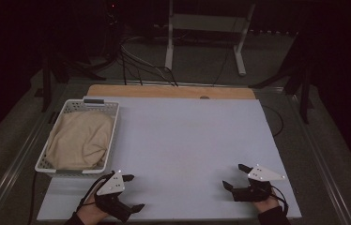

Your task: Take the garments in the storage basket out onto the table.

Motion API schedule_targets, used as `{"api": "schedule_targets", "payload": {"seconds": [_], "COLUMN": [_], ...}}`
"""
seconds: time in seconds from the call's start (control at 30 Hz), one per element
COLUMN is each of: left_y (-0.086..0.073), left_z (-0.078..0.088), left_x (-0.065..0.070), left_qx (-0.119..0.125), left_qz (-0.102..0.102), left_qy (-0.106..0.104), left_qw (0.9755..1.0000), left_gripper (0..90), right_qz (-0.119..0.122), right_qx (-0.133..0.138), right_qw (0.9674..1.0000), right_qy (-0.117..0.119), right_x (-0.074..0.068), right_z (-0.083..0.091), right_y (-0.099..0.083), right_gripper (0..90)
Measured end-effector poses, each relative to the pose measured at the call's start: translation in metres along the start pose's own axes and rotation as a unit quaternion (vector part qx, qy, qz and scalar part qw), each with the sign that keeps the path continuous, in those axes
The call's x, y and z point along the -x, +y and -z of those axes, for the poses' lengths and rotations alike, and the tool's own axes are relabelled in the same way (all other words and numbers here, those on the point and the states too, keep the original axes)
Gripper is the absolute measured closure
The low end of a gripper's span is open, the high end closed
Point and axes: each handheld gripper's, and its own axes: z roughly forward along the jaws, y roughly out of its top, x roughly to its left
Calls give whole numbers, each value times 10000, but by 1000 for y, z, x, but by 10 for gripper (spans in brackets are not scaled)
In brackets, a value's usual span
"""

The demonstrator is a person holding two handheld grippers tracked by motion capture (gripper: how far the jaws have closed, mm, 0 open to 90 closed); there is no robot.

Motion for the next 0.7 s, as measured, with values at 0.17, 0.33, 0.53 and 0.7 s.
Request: {"api": "schedule_targets", "payload": {"seconds": [0.17, 0.33, 0.53, 0.7], "left_y": [1, 1, 3, 4], "left_z": [0, -1, -2, -3], "left_x": [1, 0, -1, -1], "left_qx": [-3, -25, -81, -157], "left_qz": [-35, -11, 25, 18], "left_qy": [-33, -55, -149, -242], "left_qw": [10000, 10000, 9999, 9996], "left_gripper": [1, 1, 1, 1], "right_qz": [-5, 0, 49, 122], "right_qx": [-94, -129, -193, -225], "right_qw": [9999, 9999, 9997, 9995], "right_qy": [59, 104, 147, 183], "right_x": [-1, -1, -3, -5], "right_z": [-3, -5, -5, -4], "right_y": [0, 0, 1, 2], "right_gripper": [91, 91, 91, 91]}}
